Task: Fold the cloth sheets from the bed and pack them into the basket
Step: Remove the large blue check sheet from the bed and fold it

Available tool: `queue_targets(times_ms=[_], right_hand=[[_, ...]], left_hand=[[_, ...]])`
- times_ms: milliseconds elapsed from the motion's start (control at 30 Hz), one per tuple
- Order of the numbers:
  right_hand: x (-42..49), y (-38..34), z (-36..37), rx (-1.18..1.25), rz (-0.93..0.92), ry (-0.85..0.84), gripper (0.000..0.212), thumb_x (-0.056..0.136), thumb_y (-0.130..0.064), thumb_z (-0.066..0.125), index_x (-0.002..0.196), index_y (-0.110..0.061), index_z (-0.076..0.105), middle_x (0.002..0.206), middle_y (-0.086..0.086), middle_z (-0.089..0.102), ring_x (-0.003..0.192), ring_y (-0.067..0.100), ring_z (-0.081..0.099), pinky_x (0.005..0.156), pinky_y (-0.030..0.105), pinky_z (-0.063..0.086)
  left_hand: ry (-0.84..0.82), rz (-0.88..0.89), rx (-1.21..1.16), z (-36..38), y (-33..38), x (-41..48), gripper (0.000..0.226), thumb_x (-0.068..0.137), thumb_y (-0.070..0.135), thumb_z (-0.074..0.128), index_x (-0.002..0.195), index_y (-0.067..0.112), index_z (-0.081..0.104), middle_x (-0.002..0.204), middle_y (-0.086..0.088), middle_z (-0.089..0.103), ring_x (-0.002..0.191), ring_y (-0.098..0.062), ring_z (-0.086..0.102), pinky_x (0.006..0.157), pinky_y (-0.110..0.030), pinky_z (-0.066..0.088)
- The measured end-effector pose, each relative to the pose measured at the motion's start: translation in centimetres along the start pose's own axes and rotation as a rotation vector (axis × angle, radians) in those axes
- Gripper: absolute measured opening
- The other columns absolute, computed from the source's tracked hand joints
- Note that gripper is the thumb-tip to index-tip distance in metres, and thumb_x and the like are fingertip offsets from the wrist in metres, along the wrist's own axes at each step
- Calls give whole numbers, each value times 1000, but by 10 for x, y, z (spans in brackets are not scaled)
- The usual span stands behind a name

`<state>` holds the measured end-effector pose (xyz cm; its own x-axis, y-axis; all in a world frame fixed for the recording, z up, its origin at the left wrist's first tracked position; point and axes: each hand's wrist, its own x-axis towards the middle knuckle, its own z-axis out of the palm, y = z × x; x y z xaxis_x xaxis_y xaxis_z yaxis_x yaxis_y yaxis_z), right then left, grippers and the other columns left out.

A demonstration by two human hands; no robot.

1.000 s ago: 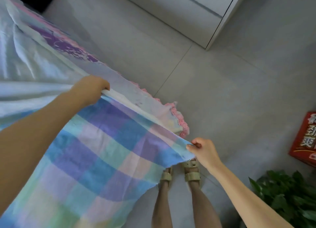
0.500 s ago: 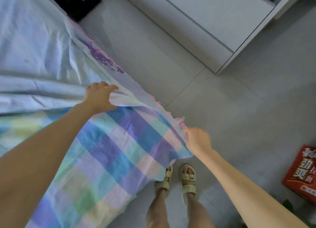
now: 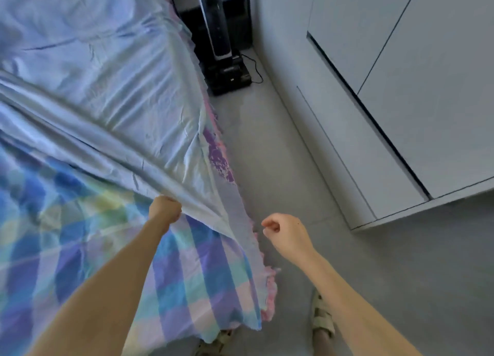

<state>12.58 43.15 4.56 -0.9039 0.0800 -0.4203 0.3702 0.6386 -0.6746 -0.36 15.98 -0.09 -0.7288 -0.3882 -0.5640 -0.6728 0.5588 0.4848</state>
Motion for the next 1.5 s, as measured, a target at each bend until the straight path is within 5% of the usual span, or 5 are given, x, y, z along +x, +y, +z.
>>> queue_targets(times_ms=[500,800,1033,1200,1500], right_hand=[[117,-72,-119,-104,-365,-207,14,92,-13,57,98,-14,69,84,-7,62,77,8,56,62,9,39],[265,-162,-53,-240,-413,-529,12,91,-19,58,99,-20,68,87,-11,63,86,7,59,78,23,48],[408,-221,9,-394,-436,-702,12,91,-20,57,94,-22,69,82,-14,65,84,8,62,76,23,51],[489,-248,57,-456,-429,-766,13,88,-15,60,79,-14,69,77,4,70,79,20,66,80,40,53],[577,-333,152,-459,-500,-963,12,91,-9,56,88,-9,68,77,7,70,66,11,62,65,19,48]], left_hand=[[273,-344,-558,31,13,-12,35,73,-11,43,48,11,32,38,-3,32,50,-19,29,57,-27,27],[465,-608,-648,4,5,101,11,83,-1,51,80,-1,62,78,-16,55,74,-27,51,69,-31,40],[472,-744,-804,-21,-22,223,56,83,37,66,120,-3,54,116,-25,59,107,-41,57,90,-46,47],[482,-792,-711,-40,-44,276,67,62,61,66,96,4,62,99,-26,63,90,-42,62,78,-48,52],[500,-887,-663,-85,-8,316,27,81,31,63,63,11,59,63,-8,55,65,-26,55,56,-31,38]])
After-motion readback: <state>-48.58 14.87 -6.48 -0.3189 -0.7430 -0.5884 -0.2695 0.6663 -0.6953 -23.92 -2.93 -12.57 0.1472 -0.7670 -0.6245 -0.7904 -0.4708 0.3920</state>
